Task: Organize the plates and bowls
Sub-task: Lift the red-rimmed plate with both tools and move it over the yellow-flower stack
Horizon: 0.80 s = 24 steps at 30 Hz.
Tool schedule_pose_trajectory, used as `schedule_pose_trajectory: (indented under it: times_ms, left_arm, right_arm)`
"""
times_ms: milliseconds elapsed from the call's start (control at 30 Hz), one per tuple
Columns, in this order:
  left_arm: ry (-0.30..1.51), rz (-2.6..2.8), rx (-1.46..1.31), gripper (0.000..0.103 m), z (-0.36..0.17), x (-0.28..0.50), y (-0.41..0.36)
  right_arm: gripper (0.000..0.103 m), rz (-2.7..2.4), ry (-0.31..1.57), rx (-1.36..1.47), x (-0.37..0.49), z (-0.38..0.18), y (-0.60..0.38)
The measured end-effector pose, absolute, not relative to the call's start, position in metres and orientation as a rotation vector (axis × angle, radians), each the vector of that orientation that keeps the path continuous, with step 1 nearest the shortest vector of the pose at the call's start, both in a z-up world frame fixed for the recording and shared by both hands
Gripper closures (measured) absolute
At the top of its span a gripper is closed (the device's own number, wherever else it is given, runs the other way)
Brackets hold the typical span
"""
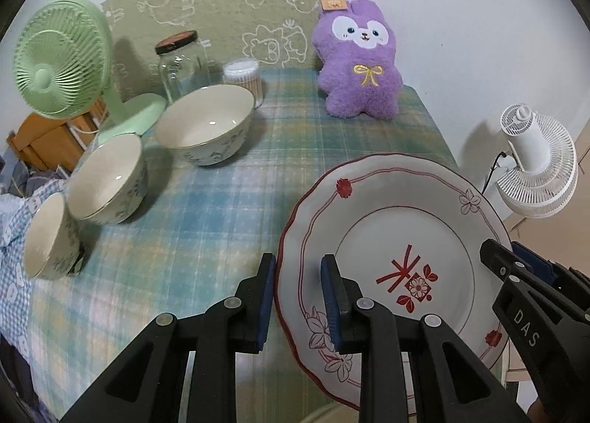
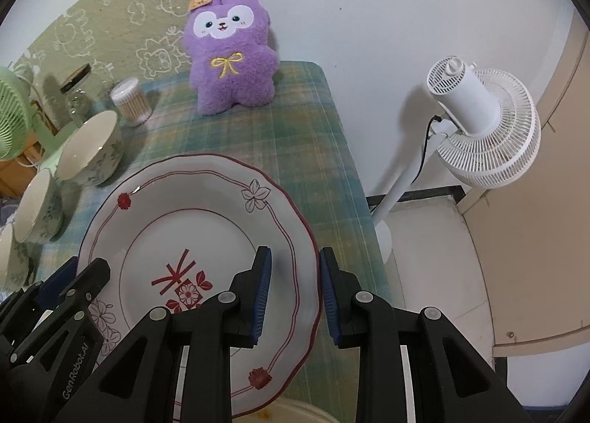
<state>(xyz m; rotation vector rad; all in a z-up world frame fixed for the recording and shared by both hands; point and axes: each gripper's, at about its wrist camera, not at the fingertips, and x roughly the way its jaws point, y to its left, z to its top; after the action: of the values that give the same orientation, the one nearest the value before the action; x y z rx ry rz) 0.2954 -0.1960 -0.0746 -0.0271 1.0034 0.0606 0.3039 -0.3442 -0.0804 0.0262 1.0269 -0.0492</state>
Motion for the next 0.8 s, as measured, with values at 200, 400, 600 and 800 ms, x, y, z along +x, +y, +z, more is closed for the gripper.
schedule_pose_trajectory:
  times_ms: [200,400,600,800]
  left_arm:
    - [0.973,0.072,-0.03,0.08,-0.059,0.265,-0.195]
    - [0.972,0.059,-0.024,0.08,-0.055,0.236,-0.198]
    - [0.977,0.008,-0.011,0.08,-0.059,0.212,-0.204]
    - [0.996,-0.038,0.016,0.08,-0.069,0.19,-0.208]
  right_arm:
    - [0.073,-0.039,1.018,0.039,0.275,-0.067,-0.344]
    - [0.073,-0.063,1.011,0.041,0.243,-0.061,-0.347]
    - [0.073,-0.108,1.025,0.051,0.211,-0.065,-0.354]
    - [0.073,-0.146,1.037,0.066,0.182,-0.073,-0.36]
